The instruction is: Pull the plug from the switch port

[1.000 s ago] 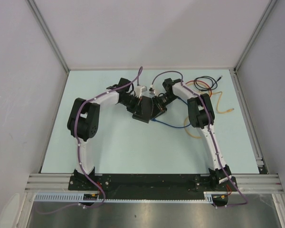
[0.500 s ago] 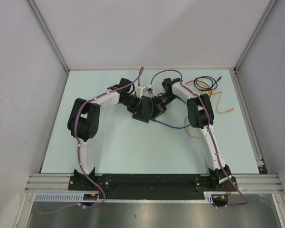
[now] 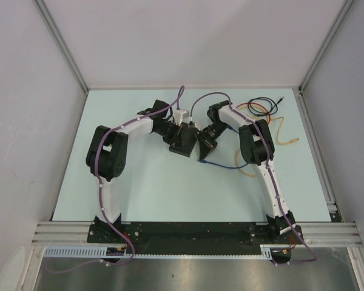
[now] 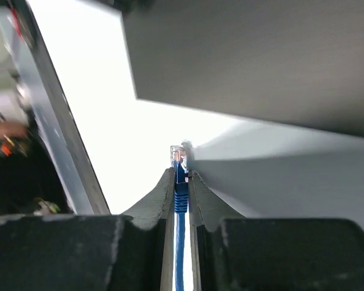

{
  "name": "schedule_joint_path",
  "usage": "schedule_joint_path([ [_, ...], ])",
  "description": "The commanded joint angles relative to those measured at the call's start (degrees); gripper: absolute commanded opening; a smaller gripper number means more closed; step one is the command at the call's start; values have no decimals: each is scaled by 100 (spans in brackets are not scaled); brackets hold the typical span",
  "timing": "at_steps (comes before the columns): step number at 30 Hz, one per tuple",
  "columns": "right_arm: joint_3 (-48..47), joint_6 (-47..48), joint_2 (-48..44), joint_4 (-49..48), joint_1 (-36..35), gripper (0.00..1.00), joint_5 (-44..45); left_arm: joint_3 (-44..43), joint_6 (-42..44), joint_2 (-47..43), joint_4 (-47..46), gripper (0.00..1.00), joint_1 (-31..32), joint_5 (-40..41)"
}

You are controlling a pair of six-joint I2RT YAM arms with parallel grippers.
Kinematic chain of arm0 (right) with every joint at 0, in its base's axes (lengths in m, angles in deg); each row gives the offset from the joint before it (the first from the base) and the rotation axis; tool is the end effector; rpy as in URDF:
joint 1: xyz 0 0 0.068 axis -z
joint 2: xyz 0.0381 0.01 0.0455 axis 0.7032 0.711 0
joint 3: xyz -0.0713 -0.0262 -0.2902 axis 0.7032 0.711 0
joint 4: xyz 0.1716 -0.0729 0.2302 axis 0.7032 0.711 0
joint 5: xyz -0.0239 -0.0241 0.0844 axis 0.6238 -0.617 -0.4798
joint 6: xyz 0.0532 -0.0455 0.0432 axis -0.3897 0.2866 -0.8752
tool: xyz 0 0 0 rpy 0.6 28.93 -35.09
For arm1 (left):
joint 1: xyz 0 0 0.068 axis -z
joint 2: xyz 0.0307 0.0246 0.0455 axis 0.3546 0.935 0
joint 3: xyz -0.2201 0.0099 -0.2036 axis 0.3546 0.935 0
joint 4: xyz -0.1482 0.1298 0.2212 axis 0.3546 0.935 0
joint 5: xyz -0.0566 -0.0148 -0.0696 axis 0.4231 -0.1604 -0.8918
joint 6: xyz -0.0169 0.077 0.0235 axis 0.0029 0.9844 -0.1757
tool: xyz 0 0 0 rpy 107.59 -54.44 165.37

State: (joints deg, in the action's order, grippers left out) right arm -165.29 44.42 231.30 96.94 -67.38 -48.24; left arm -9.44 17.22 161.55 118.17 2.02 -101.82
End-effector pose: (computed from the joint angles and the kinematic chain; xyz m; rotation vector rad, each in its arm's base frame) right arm 0.4613 0.2544 0.0897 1.2228 -2.4529 -1.3663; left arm 0.4270 -0.2236 0.1449 0.8835 2.4783 -0.8923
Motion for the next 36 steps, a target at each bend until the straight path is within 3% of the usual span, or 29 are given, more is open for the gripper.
schedule_joint_path([
  [1,540,1048,-385,327,-200,0,1175,166,236,123,247,0,86,506],
  [6,401,1049,-817,354,107,0,1324,157,236,-70,247,0,86,453],
  [16,-857,1988,-1230,1004,1302,0,2852,201,254,-615,239,0,77,374],
  [23,-691,1595,-1520,-5,1795,0,3548,254,236,-633,203,0,86,365],
  [27,-725,664,-1643,-859,1971,41,3428,149,236,-607,238,4,77,391],
  [33,-620,-942,-2108,-1719,2024,71,2170,-132,324,-782,352,12,42,453],
  [36,-829,-1472,-2118,-2098,1962,75,2150,-492,376,-923,562,16,-81,549],
])
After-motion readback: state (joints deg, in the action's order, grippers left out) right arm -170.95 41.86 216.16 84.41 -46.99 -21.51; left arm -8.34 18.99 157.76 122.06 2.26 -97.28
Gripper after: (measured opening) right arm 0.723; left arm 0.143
